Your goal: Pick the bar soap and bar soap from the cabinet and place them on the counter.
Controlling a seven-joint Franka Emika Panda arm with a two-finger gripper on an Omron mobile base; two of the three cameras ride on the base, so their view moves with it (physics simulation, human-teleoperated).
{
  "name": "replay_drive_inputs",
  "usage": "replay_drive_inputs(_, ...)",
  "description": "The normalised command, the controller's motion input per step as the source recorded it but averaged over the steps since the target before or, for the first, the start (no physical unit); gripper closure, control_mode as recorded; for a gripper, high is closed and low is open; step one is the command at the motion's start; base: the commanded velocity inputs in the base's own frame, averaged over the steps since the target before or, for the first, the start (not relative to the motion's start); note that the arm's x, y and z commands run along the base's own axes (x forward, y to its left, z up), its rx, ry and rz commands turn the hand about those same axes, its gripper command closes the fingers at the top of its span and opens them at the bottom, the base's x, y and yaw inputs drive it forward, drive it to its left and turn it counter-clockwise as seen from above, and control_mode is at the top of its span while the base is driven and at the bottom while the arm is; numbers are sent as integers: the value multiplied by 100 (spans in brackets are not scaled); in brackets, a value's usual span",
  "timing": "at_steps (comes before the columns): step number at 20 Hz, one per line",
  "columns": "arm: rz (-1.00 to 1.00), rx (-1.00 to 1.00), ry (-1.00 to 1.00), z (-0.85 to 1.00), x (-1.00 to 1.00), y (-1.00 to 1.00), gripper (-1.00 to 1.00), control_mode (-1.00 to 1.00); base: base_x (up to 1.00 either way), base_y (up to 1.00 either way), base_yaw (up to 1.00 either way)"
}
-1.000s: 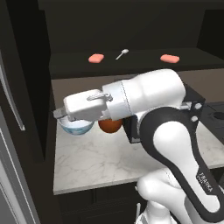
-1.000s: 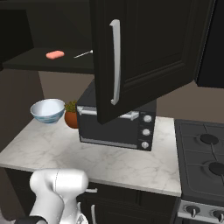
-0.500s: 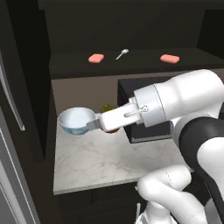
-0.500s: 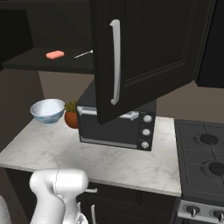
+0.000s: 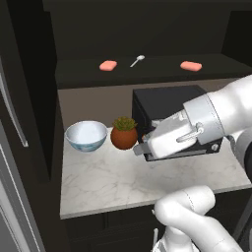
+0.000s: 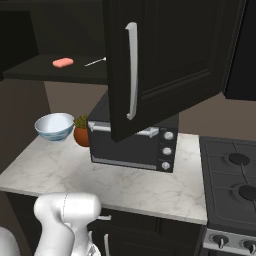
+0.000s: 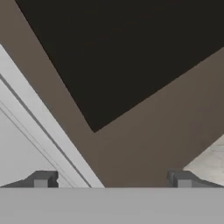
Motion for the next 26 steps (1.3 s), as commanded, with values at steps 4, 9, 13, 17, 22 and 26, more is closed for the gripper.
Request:
replay_drive_inputs(4, -9, -19, -1, 0, 0, -49, -100, -100, 0, 0, 0)
replay_drive_inputs(9, -10, -21, -2, 0, 0, -38, -100, -100, 0, 0, 0)
replay_drive_inputs(13, -13, -23, -5, 0, 0, -16, -100, -100, 0, 0, 0)
replay_drive_inputs(17, -9, -32, -16, 0, 0, -7, -100, -100, 0, 0, 0)
replay_drive_inputs(22, -7, -38, -21, 0, 0, -13, -100, -100, 0, 0, 0)
replay_drive_inputs(26, -8, -39, -16, 0, 0, -17, -100, -100, 0, 0, 0)
